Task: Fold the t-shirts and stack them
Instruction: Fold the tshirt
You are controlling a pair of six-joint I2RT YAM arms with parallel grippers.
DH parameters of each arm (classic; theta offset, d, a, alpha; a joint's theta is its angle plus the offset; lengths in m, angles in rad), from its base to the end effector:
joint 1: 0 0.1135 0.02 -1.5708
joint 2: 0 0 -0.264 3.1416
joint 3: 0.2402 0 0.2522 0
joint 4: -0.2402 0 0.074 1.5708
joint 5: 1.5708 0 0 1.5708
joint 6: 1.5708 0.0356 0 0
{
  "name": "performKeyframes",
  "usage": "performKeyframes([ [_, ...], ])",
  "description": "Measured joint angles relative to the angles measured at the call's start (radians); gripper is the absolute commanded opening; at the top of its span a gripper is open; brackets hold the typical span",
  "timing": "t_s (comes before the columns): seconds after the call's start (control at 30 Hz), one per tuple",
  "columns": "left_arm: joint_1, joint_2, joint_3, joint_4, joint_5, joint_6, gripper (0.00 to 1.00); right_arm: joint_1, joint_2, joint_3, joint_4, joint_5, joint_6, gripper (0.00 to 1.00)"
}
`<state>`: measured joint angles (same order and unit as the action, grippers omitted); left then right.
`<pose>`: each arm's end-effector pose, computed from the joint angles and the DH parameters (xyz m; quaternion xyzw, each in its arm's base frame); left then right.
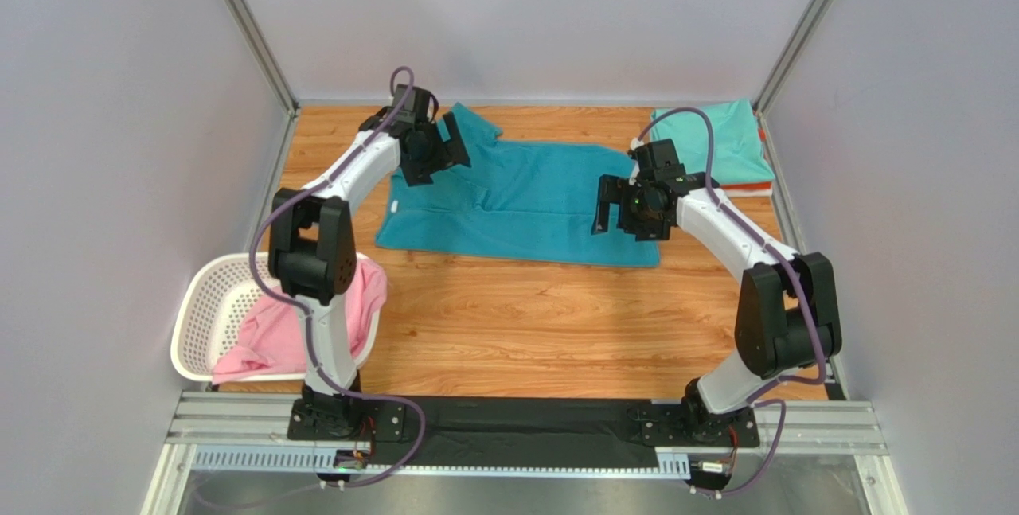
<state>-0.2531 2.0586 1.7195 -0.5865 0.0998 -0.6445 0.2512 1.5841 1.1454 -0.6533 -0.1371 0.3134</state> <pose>0.4449 -0.1187 0.2344 -0.1687 0.9322 -0.1800 0.2648 0.3098 0.0845 0.2308 0.0139 0.9692 0.1298 0.2087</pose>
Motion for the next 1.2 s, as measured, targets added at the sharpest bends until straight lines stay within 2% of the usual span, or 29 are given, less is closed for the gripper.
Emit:
performKeyframes([
  [0.17, -0.001, -0.159, -0.171, 0.006, -0.005, -0.003, 1.00, 0.000, 0.049, 0.016, 0.020, 0.019, 0.005, 1.00],
  [0.37, -0.001, -0.112, -0.225, 0.011, 0.009, -0.022, 1.00, 0.000, 0.216, 0.089, 0.055, 0.045, 0.014, 1.00],
  [0.5, -0.001, -0.087, -0.252, -0.008, 0.010, -0.029, 1.00, 0.000, 0.249, 0.075, 0.069, 0.061, 0.026, 1.00],
  [0.73, -0.002, -0.082, -0.287, -0.105, -0.034, -0.005, 1.00, 0.000, 0.204, -0.027, 0.157, 0.070, 0.031, 1.00],
  [1.0, -0.021, -0.237, -0.531, -0.156, -0.050, -0.006, 1.00, 0.000, 0.091, -0.173, 0.234, 0.072, 0.042, 1.00],
  [1.2, -0.039, -0.317, -0.642, -0.192, -0.065, -0.026, 1.00, 0.001, 0.010, -0.264, 0.247, 0.074, 0.057, 1.00],
])
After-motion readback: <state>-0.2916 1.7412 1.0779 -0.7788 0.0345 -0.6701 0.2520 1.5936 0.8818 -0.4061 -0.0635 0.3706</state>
